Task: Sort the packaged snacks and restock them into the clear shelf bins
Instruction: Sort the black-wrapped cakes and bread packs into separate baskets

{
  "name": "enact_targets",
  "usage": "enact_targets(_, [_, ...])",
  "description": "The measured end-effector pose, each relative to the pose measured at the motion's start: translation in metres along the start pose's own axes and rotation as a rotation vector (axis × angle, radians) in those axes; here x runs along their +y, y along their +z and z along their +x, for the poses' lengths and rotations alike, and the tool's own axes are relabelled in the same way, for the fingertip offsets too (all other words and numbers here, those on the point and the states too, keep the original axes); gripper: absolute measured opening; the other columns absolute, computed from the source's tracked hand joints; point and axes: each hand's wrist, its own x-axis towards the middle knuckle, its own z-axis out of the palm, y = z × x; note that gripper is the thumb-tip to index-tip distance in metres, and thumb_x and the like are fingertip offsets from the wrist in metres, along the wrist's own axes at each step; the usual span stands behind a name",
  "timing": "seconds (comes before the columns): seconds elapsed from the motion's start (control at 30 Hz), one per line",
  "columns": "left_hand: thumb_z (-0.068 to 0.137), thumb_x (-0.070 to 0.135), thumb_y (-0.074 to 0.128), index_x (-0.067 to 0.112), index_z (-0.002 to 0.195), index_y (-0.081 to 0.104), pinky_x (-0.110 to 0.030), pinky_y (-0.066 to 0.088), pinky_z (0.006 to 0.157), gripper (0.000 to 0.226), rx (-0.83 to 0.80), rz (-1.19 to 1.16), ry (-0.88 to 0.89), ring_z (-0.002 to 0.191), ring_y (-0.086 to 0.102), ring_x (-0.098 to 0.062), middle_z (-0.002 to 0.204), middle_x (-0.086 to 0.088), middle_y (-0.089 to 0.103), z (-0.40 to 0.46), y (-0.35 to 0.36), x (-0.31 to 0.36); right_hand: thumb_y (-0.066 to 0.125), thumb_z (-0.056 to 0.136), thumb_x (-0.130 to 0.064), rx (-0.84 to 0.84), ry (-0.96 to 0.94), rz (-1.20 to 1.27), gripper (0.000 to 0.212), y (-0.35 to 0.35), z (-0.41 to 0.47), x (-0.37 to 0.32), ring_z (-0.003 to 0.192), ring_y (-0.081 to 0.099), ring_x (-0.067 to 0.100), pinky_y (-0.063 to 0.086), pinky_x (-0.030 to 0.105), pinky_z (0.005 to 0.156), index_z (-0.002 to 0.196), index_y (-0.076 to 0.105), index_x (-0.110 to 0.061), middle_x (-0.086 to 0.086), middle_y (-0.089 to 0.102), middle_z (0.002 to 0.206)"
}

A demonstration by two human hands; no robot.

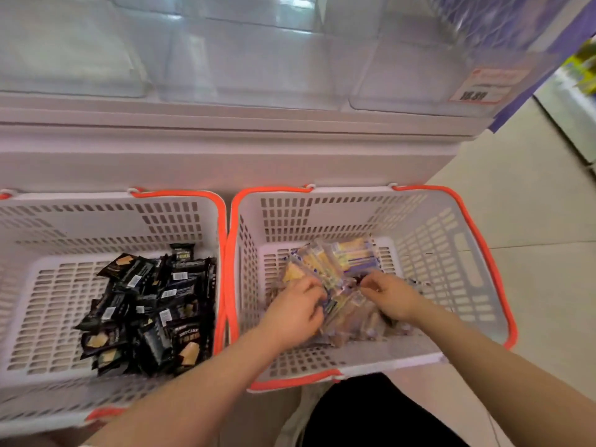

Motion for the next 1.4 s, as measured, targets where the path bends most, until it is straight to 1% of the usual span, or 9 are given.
enact_targets(0.23, [0.091,0.022,0.044,0.013,0.134,0.037,-0.040,0.036,0.103,0.045,-0.387,0.270,-0.198,0.127,0.033,-0.026,0.138,-0.008,0.036,0.067,0.062,-0.022,0.051,0.093,-0.036,0.183,0.230,0.033,0.052,0.022,0.075,0.095,0.117,0.050,0.034,0.041,0.038,0.090,0.130,0.039,-0.002,0.020,0.051,0.129])
enact_targets(0.5, [0.091,0.022,0.040,0.017,0.128,0.044,-0.032,0.037,0.094,0.037,-0.235,0.252,-0.130,0.118,0.042,-0.019,0.128,-0.002,0.048,0.107,0.086,-0.039,0.055,0.085,-0.055,-0.013,-0.015,-0.462,0.061,0.049,0.152,0.114,0.117,0.047,0.028,0.042,0.037,0.092,0.126,0.040,-0.012,0.010,0.046,0.130])
enact_targets(0.67, [0.094,0.020,0.043,0.018,0.133,0.043,-0.021,0.041,0.083,0.040,-0.122,-0.075,-0.140,0.108,0.053,-0.014,0.125,0.001,0.054,0.120,0.093,-0.034,0.050,0.093,-0.035,0.066,-0.066,-0.593,0.037,0.037,0.157,0.107,0.105,0.056,0.027,0.043,0.039,0.087,0.123,0.044,-0.013,0.007,0.057,0.119])
enact_targets(0.73, [0.095,0.026,0.045,0.020,0.139,0.036,-0.016,0.037,0.087,0.044,-0.051,-0.230,-0.237,0.114,0.050,-0.009,0.130,0.006,0.050,0.125,0.095,-0.027,0.049,0.093,-0.039,0.142,-0.103,-0.395,0.039,0.022,0.149,0.103,0.091,0.060,0.026,0.047,0.036,0.074,0.122,0.046,-0.013,0.007,0.062,0.104])
enact_targets(0.9, [0.090,0.042,0.047,0.022,0.137,0.037,-0.016,0.044,0.091,0.052,0.062,-0.711,-0.374,0.114,0.052,-0.003,0.121,0.017,0.051,0.133,0.091,-0.013,0.059,0.090,-0.031,-0.026,-0.098,0.770,0.009,-0.004,0.109,0.073,0.081,0.068,0.015,0.055,0.026,0.065,0.092,0.065,-0.025,-0.004,0.071,0.085])
enact_targets(1.0, [0.084,0.037,0.056,0.026,0.128,0.044,-0.026,0.053,0.084,0.047,0.116,-1.045,-0.447,0.103,0.062,-0.009,0.114,0.003,0.063,0.126,0.089,-0.012,0.059,0.089,-0.027,-0.117,-0.109,0.987,0.011,0.001,0.092,0.063,0.079,0.069,0.004,0.051,0.014,0.061,0.085,0.069,-0.031,-0.010,0.073,0.084])
enact_targets(1.17, [0.089,0.028,0.058,0.025,0.105,0.059,-0.028,0.053,0.081,0.016,0.015,-0.775,-0.569,0.091,0.063,-0.007,0.105,0.001,0.067,0.098,0.093,-0.031,0.059,0.078,-0.054,-0.143,-0.225,0.371,0.046,0.010,0.087,0.092,0.111,0.050,-0.003,0.038,0.015,0.088,0.122,0.047,-0.044,-0.033,0.047,0.117])
enact_targets(1.27, [0.090,0.030,0.057,0.028,0.102,0.056,-0.016,0.049,0.068,0.013,-0.049,-0.715,-0.626,0.084,0.060,0.000,0.097,0.008,0.064,0.084,0.093,-0.038,0.067,0.075,-0.054,-0.273,-0.227,-0.244,0.075,0.016,0.087,0.125,0.124,0.042,0.016,0.038,0.029,0.098,0.139,0.038,-0.030,-0.008,0.046,0.133])
enact_targets(1.4, [0.091,0.035,0.054,0.031,0.103,0.050,-0.010,0.043,0.057,0.013,-0.074,-0.694,-0.684,0.081,0.058,0.004,0.091,0.020,0.058,0.079,0.091,-0.035,0.066,0.078,-0.041,-0.299,-0.276,-0.609,0.071,0.029,0.088,0.139,0.127,0.033,0.022,0.042,0.038,0.098,0.140,0.035,-0.028,0.000,0.037,0.138])
